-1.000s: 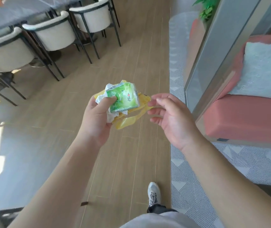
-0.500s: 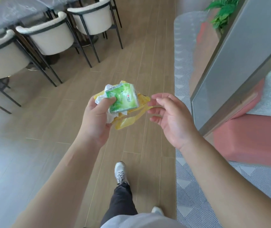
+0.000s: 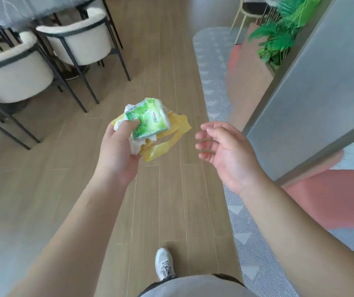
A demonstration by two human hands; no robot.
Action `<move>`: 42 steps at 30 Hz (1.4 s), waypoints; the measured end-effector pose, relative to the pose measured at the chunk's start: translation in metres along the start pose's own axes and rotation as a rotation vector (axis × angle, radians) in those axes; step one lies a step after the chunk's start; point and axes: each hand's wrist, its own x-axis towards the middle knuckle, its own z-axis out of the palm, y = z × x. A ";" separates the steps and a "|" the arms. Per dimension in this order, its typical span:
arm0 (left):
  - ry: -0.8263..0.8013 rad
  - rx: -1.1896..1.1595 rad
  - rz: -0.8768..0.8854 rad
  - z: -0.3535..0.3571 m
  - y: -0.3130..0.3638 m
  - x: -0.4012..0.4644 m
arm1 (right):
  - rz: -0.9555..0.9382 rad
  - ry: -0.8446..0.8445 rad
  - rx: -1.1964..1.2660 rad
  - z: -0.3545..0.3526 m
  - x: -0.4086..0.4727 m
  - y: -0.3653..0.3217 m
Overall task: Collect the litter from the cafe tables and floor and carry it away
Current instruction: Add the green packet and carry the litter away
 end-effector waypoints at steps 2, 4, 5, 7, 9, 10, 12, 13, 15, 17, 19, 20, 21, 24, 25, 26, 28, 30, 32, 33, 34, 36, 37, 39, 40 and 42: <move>-0.008 -0.016 0.006 0.001 0.015 0.024 | -0.015 0.009 -0.011 0.014 0.023 -0.006; -0.021 -0.014 0.002 0.001 0.026 0.045 | -0.027 0.016 -0.008 0.026 0.047 -0.010; -0.028 -0.012 -0.002 0.001 0.029 0.055 | -0.032 0.018 0.000 0.031 0.058 -0.012; -0.029 -0.002 -0.013 0.000 0.035 0.074 | -0.036 0.014 0.015 0.038 0.080 -0.013; -0.022 0.012 -0.025 0.000 0.039 0.095 | -0.033 0.003 0.028 0.044 0.104 -0.011; -0.021 0.018 -0.028 0.000 0.040 0.106 | -0.028 -0.001 0.035 0.046 0.116 -0.009; -0.015 0.029 -0.030 0.002 0.042 0.131 | -0.015 0.000 0.048 0.050 0.143 -0.004; -0.008 0.035 -0.028 0.005 0.042 0.144 | -0.007 0.000 0.055 0.050 0.158 -0.003; 0.012 0.051 -0.021 0.011 0.042 0.173 | 0.009 -0.007 0.065 0.051 0.190 -0.001; 0.040 0.059 -0.015 0.018 0.043 0.206 | 0.020 -0.023 0.080 0.052 0.227 0.000; 0.063 0.060 -0.012 0.028 0.045 0.243 | 0.032 -0.029 0.094 0.052 0.269 -0.001; 0.071 0.065 -0.011 0.034 0.046 0.262 | 0.040 -0.032 0.100 0.053 0.291 -0.003; 0.078 0.074 -0.012 0.041 0.048 0.280 | 0.049 -0.036 0.108 0.053 0.313 -0.005; 0.077 0.113 -0.007 0.064 0.059 0.333 | 0.085 -0.041 0.132 0.053 0.376 -0.020; 0.070 0.122 0.002 0.071 0.063 0.348 | 0.094 -0.045 0.136 0.052 0.395 -0.026; 0.062 0.128 0.013 0.078 0.067 0.363 | 0.097 -0.051 0.138 0.052 0.413 -0.032; 0.052 0.131 0.034 0.093 0.074 0.391 | 0.091 -0.067 0.131 0.050 0.446 -0.045; 0.049 0.124 0.049 0.106 0.079 0.417 | 0.074 -0.077 0.122 0.050 0.474 -0.058; 0.043 0.110 0.056 0.117 0.084 0.439 | 0.053 -0.083 0.121 0.050 0.498 -0.069; 0.042 0.103 0.057 0.122 0.086 0.450 | 0.046 -0.083 0.121 0.050 0.508 -0.073; 0.041 0.098 0.057 0.126 0.088 0.460 | 0.040 -0.082 0.120 0.051 0.519 -0.077; 0.036 0.099 0.058 0.132 0.093 0.482 | 0.036 -0.078 0.119 0.052 0.539 -0.081; 0.034 0.099 0.060 0.135 0.095 0.493 | 0.037 -0.076 0.118 0.053 0.549 -0.083; 0.032 0.092 0.062 0.138 0.098 0.516 | 0.043 -0.068 0.112 0.056 0.570 -0.085; 0.032 0.087 0.061 0.139 0.099 0.529 | 0.045 -0.063 0.107 0.057 0.581 -0.085; 0.028 0.080 0.053 0.140 0.100 0.554 | 0.048 -0.050 0.095 0.060 0.604 -0.086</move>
